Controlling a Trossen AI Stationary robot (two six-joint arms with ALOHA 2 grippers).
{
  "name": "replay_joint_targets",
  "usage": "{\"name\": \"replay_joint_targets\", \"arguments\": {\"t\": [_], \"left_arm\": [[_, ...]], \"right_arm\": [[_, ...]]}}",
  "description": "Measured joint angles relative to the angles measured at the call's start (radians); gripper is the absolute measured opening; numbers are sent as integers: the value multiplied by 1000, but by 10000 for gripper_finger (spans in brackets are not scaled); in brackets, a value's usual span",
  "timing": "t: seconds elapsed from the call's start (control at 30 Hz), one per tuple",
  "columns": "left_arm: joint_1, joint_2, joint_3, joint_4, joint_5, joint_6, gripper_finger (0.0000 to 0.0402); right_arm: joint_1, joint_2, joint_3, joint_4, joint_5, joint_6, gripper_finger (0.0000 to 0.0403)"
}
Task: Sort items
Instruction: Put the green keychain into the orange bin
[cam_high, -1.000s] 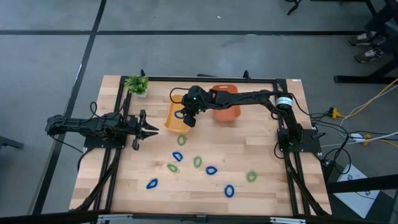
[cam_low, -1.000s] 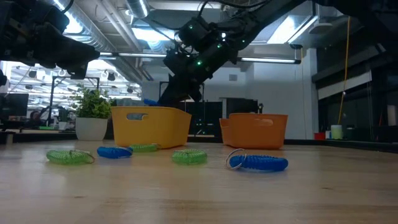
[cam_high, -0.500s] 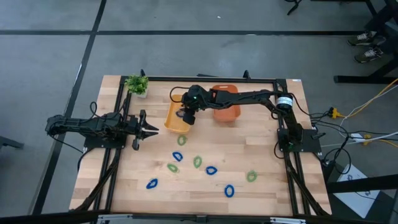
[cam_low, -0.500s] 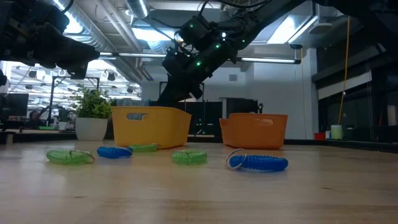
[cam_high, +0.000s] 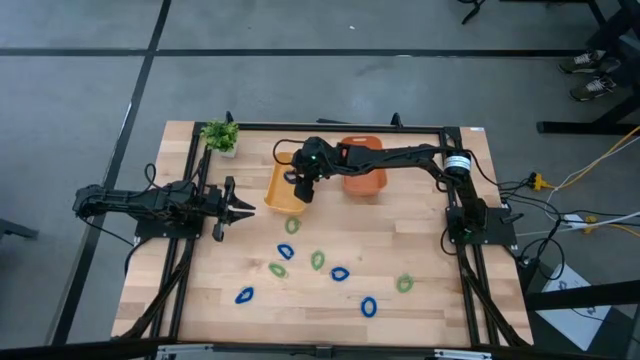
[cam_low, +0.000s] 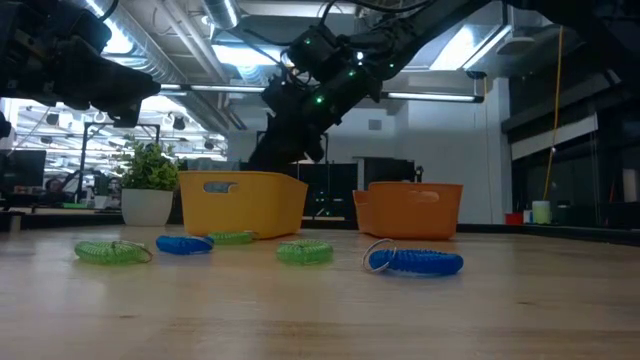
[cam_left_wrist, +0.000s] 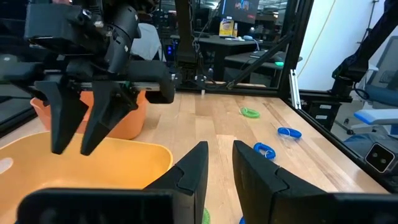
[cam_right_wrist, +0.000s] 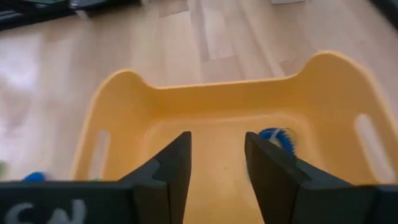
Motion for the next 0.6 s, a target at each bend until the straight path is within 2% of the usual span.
{"name": "replay_joint_targets", "arguments": {"t": [0.4,0.6], "left_arm": [[0,0,0,0,0,0,70],[0,0,0,0,0,0,70]], "right_arm": [[7,-77,-2,-198,-79,46,99],[48,-119,-2,-281,33,80,94]]}}
